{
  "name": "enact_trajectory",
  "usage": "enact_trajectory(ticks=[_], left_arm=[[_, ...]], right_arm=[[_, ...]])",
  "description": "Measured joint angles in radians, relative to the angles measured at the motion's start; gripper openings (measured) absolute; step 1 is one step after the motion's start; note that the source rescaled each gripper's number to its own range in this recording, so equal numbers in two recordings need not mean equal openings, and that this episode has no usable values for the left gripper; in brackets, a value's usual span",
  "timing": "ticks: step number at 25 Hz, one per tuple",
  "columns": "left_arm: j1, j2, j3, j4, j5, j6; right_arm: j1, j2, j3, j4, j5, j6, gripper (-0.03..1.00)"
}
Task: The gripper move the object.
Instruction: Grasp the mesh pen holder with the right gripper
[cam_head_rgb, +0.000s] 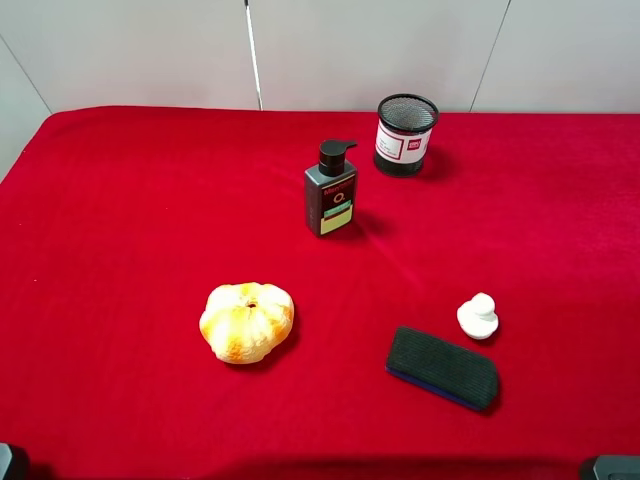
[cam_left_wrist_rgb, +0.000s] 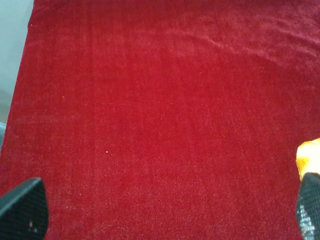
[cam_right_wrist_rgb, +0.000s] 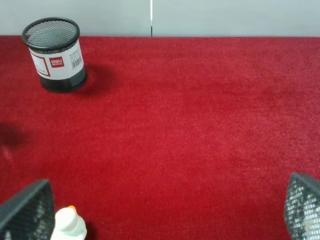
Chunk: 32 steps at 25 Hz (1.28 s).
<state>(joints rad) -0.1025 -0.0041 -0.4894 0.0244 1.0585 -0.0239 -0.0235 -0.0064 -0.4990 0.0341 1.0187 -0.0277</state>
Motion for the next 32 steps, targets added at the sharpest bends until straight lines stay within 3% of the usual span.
enact_trajectory(ticks=[25, 32], left_arm=[[0.0, 0.0, 0.0, 0.0, 0.0, 0.0], [0.0, 0.0, 0.0, 0.0, 0.0, 0.0]], right_arm=[[0.0, 0.0, 0.0, 0.0, 0.0, 0.0, 1.0], [0.0, 0.153, -0.061, 0.002, -0.052, 0.0, 1.0]])
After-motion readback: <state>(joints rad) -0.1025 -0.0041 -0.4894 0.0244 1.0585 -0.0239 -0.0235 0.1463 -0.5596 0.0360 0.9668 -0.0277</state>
